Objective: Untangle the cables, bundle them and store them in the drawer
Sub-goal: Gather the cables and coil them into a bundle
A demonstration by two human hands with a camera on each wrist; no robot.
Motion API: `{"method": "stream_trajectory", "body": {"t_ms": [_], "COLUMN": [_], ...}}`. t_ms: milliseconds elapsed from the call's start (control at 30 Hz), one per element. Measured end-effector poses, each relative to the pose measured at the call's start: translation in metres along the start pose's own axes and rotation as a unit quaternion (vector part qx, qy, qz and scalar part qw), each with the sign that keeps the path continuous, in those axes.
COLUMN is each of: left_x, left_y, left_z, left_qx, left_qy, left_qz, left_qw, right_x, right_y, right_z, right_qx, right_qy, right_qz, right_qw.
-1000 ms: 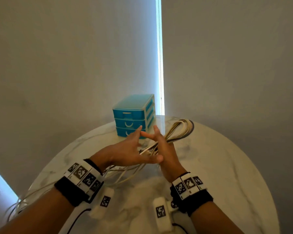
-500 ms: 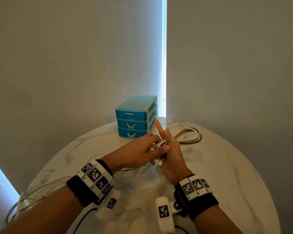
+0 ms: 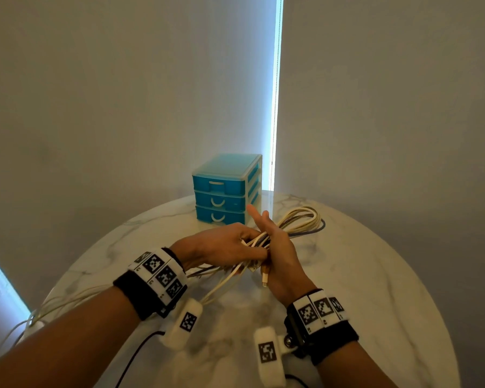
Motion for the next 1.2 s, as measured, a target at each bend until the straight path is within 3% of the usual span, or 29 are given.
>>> {"method": "stream_trajectory", "body": {"t_ms": [333,500,600,800,933,1200], "left_x": [0.002,0.003,0.005,0.019,0.030,0.038], "left_y": [0.010,0.008,0.011,0.008,0.004,0.016], "left_z": [0.007,0.010,0.007,-0.008,-0.011,-0.015], "left_qx": [-0.043,-0.074,-0.082,-0.025,0.007,-0.101], "left_qy": [-0.027,-0.039,-0.048,-0.087,-0.111,-0.090], "left_qz": [-0.004,0.028,0.019,0.045,0.060,0.081], "left_qw": [0.999,0.996,0.995,0.995,0.992,0.987], "right_x": [0.009,0.014,0.015,0.010,0.006,0.006], "right_y": [-0.016,-0.016,-0.018,-0.010,-0.007,-0.005], "right_z": [0.004,0.005,0.008,0.014,0.012,0.012], "right_qx": [-0.096,-0.170,-0.227,-0.200,-0.237,-0.230], "right_qy": [0.015,-0.002,0.003,0.058,0.047,0.044], "right_qz": [0.090,0.052,0.068,0.046,0.052,0.046], "right_qw": [0.991,0.984,0.971,0.977,0.969,0.971]}}
Point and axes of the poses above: each hand's wrist, its own x-axis away from the middle knuckle, its own z-axis out of the back of the hand, y = z × x, the point moved 9 cm from there along -x, towards the middle knuckle, and after that the axes turned 5 degrees about x, right-handed, at the moved point
